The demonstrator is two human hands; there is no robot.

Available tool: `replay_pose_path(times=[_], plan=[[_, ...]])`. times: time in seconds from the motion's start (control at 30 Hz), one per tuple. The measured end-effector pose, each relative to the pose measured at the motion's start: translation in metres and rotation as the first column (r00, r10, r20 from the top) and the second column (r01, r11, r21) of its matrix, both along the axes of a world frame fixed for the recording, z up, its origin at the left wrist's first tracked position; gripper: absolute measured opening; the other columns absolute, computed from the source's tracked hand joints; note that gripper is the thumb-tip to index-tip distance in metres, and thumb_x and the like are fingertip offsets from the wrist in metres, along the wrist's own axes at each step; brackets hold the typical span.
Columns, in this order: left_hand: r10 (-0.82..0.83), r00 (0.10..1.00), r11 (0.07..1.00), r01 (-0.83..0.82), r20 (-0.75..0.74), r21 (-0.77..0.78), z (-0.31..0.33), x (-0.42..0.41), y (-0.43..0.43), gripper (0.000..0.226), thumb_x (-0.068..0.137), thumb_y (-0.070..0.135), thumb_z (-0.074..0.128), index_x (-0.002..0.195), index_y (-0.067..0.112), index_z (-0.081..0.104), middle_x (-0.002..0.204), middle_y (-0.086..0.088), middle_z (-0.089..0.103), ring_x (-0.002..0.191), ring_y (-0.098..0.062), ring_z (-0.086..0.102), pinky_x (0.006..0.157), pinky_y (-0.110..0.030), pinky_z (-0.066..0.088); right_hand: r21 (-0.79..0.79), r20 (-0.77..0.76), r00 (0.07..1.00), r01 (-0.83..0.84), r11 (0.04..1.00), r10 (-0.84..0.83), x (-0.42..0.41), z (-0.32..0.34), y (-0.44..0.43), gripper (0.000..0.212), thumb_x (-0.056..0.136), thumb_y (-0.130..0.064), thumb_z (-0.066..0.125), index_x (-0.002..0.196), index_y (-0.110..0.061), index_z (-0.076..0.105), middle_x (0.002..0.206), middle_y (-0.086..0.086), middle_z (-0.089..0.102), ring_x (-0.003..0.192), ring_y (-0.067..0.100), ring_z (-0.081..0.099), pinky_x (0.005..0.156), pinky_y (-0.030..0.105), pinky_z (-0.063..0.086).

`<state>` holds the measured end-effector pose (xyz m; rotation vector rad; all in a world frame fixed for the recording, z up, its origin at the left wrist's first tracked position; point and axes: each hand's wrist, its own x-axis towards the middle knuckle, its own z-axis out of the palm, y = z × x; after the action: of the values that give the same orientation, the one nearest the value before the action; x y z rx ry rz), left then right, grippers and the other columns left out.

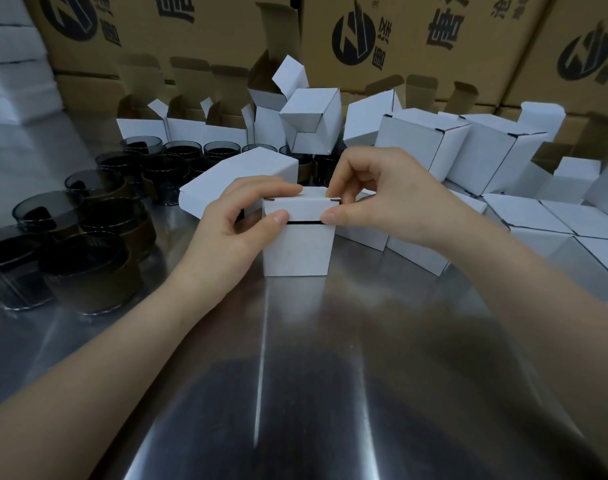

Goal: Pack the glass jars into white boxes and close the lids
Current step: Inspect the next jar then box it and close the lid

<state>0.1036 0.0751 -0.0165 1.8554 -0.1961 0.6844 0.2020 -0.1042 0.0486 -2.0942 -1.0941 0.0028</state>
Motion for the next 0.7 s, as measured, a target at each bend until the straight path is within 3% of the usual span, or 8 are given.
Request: replay_pose_path(times=[0.07, 0.17, 0.3, 0.43, 0.53, 0.7], plan=[[-0.003, 1.000, 1.000, 0.003, -0.003, 0.009, 0.0011, -0.0005, -0.0001, 0.031, 0.094, 0.002, 0.058, 0.110, 0.028, 0.064, 0.122, 0.001, 0.059, 0.124, -0.012, 0.050, 0.097, -0.017, 0.045, -0.008, 0.018, 1.000, 0.011, 1.000, -0.011, 0.0002, 0.0002, 0.0007, 0.023, 0.072, -0.013, 0.084, 0.075, -0.018, 0.063, 0.076, 0.004, 0.068, 0.074, 0.020, 0.063, 0.076, 0.038, 0.054], [-0.014, 1.000, 1.000, 0.014, -0.022, -0.011, 0.0033, -0.0021, -0.0031, 0.033, 0.093, 0.006, 0.057, 0.112, 0.032, 0.063, 0.124, -0.003, 0.057, 0.116, -0.011, 0.053, 0.098, -0.033, 0.048, -0.014, 0.040, 0.999, 0.022, 1.000, -0.021, -0.0007, 0.0006, 0.0022, 0.024, 0.072, -0.013, 0.084, 0.071, -0.021, 0.062, 0.078, 0.000, 0.068, 0.074, 0.016, 0.063, 0.075, 0.035, 0.055], [0.010, 0.999, 1.000, -0.011, -0.042, -0.018, 0.0063, -0.0041, -0.0068, 0.028, 0.084, 0.015, 0.056, 0.105, 0.030, 0.067, 0.123, -0.005, 0.057, 0.100, -0.035, 0.050, 0.092, -0.049, 0.043, -0.043, 0.054, 0.998, 0.024, 0.999, -0.022, -0.0020, 0.0016, 0.0017, 0.019, 0.074, -0.013, 0.083, 0.073, -0.017, 0.065, 0.076, -0.003, 0.067, 0.072, 0.012, 0.063, 0.076, 0.034, 0.055], [0.010, 0.998, 0.999, -0.013, -0.064, -0.044, 0.0073, -0.0049, -0.0068, 0.027, 0.081, 0.015, 0.056, 0.101, 0.029, 0.068, 0.122, -0.001, 0.058, 0.090, -0.028, 0.047, 0.092, -0.053, 0.043, -0.067, 0.053, 0.999, 0.010, 0.998, -0.007, -0.0036, 0.0021, 0.0006, 0.014, 0.077, -0.014, 0.080, 0.075, -0.013, 0.066, 0.078, -0.001, 0.069, 0.074, 0.015, 0.064, 0.075, 0.035, 0.055], [0.003, 0.998, 0.998, -0.007, -0.070, -0.056, 0.0075, -0.0047, -0.0066, 0.027, 0.081, 0.012, 0.056, 0.100, 0.027, 0.069, 0.122, -0.003, 0.058, 0.093, -0.025, 0.047, 0.094, -0.053, 0.042, -0.079, 0.052, 0.999, 0.002, 0.997, 0.002, -0.0045, 0.0021, -0.0001, 0.014, 0.078, -0.012, 0.077, 0.074, -0.013, 0.065, 0.078, -0.002, 0.069, 0.076, 0.015, 0.065, 0.077, 0.036, 0.055], [0.001, 0.997, 1.000, -0.003, -0.079, -0.025, 0.0054, -0.0028, -0.0049, 0.026, 0.080, 0.013, 0.056, 0.098, 0.025, 0.069, 0.123, -0.005, 0.057, 0.091, -0.026, 0.050, 0.087, -0.036, 0.045, -0.116, 0.082, 0.996, -0.009, 0.993, 0.019, -0.0059, 0.0008, 0.0002, 0.018, 0.079, -0.012, 0.074, 0.069, -0.019, 0.061, 0.078, -0.005, 0.069, 0.079, 0.014, 0.066, 0.077, 0.037, 0.054]])
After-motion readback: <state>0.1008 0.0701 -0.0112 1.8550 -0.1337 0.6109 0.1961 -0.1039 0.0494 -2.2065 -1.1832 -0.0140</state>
